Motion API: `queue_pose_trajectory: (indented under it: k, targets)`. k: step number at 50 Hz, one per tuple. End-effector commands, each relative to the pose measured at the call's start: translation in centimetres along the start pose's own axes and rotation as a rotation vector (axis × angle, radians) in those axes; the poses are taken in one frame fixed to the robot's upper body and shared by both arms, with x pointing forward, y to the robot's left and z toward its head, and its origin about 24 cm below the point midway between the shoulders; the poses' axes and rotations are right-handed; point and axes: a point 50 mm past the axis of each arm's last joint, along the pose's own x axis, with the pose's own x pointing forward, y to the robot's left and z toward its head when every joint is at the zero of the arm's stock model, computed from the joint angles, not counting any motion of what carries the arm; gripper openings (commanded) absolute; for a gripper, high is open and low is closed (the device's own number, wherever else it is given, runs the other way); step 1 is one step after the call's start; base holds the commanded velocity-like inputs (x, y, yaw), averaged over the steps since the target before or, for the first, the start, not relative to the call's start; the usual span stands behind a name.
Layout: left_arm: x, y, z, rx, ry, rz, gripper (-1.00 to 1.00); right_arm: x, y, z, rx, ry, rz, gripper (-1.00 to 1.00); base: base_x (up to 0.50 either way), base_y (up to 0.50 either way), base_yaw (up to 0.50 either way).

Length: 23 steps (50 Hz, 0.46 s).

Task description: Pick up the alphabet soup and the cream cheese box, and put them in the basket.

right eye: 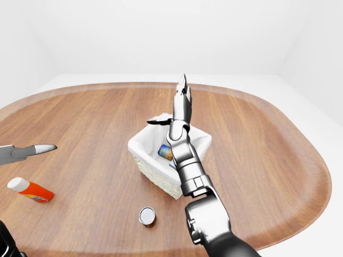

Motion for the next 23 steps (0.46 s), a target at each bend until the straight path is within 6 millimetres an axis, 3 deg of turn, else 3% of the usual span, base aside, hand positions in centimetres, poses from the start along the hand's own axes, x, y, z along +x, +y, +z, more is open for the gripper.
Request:
queue_pose_trajectory:
  k: [1, 15, 23]
  targets:
    - [0.0, 0.2, 0.1, -0.052, -0.016, 0.021, 1.00, 0.0, -1.4, 2.6, 0.074, -0.106, -0.044, 1.00, 0.00, 0.00, 0.00]
    - [-0.1, 0.1, 0.0, -0.056, -0.009, 0.022, 1.00, -0.4, -2.2, 4.9, 0.107, -0.204, -0.098, 1.00, 0.00, 0.00, 0.00]
    - [0.0, 0.2, 0.5, -0.045, -0.031, 0.018, 1.00, -0.6, -2.5, 5.0, 0.122, -0.214, -0.124, 1.00, 0.00, 0.00, 0.00]
